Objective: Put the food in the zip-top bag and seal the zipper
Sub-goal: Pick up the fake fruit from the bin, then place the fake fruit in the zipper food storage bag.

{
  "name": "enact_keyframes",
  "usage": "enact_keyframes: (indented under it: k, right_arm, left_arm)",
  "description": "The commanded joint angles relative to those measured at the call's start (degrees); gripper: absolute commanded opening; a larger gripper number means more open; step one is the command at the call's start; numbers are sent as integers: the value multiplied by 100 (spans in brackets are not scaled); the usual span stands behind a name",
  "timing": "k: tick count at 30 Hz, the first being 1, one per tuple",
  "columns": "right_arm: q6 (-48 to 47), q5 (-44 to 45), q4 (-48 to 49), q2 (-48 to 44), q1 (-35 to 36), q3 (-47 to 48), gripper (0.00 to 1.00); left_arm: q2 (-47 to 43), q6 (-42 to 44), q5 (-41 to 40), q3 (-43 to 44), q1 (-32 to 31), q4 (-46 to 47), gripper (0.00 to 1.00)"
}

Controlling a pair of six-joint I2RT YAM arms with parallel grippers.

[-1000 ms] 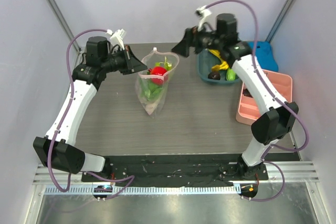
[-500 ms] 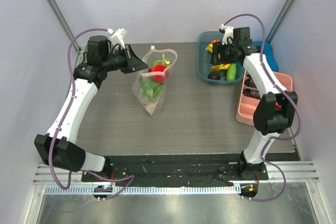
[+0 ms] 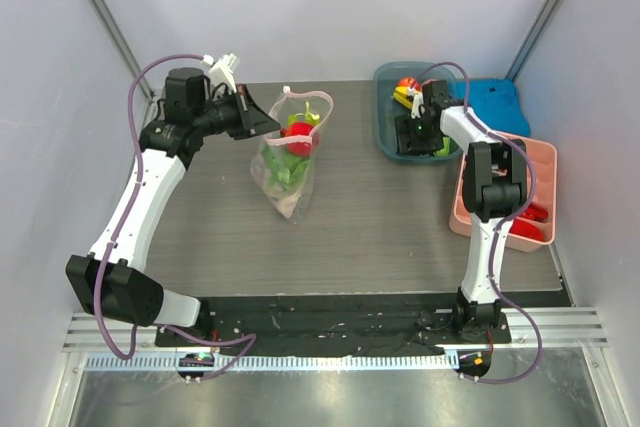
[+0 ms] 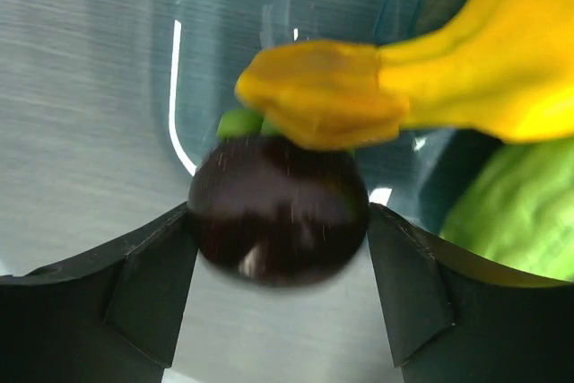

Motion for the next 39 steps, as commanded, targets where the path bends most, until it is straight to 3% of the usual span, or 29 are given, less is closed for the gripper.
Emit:
enact_keyframes:
  k: [1, 3, 8, 12, 17, 20, 29, 39]
  right_arm:
    - [47, -14, 85, 97, -3, 386, 79]
    - [65, -58, 85, 106, -3, 456, 76]
    - [117, -146, 50, -148, -47, 483, 52]
    - [135, -514, -38, -929, -82, 509, 38]
    - [950, -2356, 584, -1791, -3, 711, 36]
    - [1558, -2869, 1349, -2205, 391, 921, 34]
    - [1226, -2740, 1649, -2136, 2078, 1828, 34]
    - [-56, -2432, 1123, -2144, 2932, 1187, 33]
  left_arm:
    - [-93, 97, 27, 43, 34, 104, 0]
    - [-93, 106, 27, 43, 43, 95, 0]
    - [-58, 106, 45, 78, 43, 113, 0]
    - [-40, 89, 97, 105, 43, 139, 0]
    - [-22, 80, 212, 114, 34, 183, 0]
    - [-14, 80, 264, 131, 43, 218, 0]
    - [-75, 45, 414, 87, 43, 341, 0]
    - [-181, -96, 353, 79, 43, 490, 0]
